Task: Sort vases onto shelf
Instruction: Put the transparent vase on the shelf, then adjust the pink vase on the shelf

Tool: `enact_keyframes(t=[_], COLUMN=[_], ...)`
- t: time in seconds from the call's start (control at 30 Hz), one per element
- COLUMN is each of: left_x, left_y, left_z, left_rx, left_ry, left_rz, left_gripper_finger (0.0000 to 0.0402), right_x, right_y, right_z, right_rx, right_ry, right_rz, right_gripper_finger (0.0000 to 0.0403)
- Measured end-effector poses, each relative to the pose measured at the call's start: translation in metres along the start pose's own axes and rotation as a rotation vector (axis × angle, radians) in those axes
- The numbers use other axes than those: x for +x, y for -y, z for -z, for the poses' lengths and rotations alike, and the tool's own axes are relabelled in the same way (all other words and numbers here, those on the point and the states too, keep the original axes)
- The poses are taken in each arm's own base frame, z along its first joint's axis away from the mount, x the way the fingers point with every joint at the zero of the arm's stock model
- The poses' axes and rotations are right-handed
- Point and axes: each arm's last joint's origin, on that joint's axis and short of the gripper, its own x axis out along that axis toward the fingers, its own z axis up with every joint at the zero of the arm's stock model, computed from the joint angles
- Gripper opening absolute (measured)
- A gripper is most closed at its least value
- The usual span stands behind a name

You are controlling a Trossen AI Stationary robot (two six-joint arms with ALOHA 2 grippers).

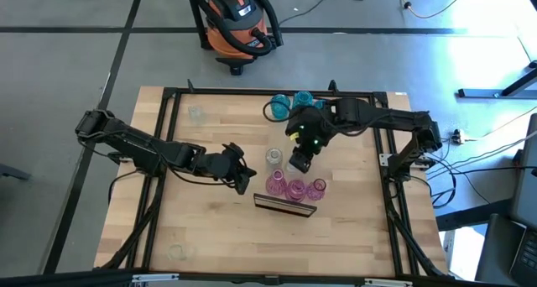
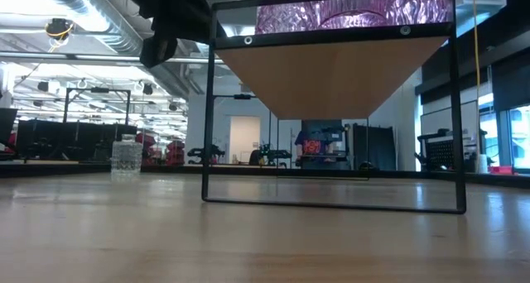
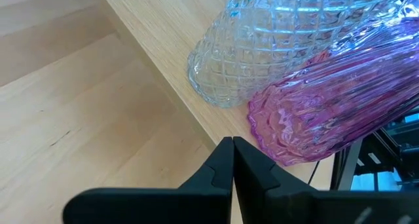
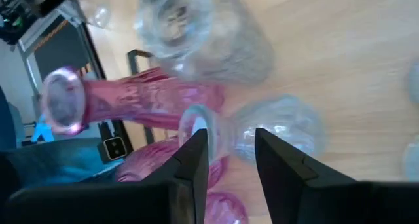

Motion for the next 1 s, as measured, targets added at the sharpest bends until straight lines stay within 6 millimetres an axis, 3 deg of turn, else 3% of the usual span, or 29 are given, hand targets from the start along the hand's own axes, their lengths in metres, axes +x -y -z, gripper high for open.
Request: enact_keyframes(t=[0.43,0.63,0.8,1.0], left_x=[0.0,0.0,0.0,-0.026], left_y=[0.0,0.0,-0.002,-0.01], left_z=[0.0,0.0,-0.001,-0.015], left_rx=[-0.004,0.002,0.026,0.092], left_ry=[0.0,-0.003,-0.009,0.02], left_rz=[0.001,-0.004,-0.003,-0.043], left_gripper_finger=[0.0,0.0,0.0,0.0], right_x=[-0.008,-0.032,-0.068,-0.097], right_y=[0.007,0.005,-0.001,-0.023], right_z=[0.001,0.01,0.031,0.079], right_rx=[-0.003,-0.001,0.008,0.04], right_ry=[0.004,0.073,0.167,0.325], right_rz=[0.026,0.018,-0.006,0.083], right_gripper_finger=[0.0108,0.0108,0.0108,0.0108])
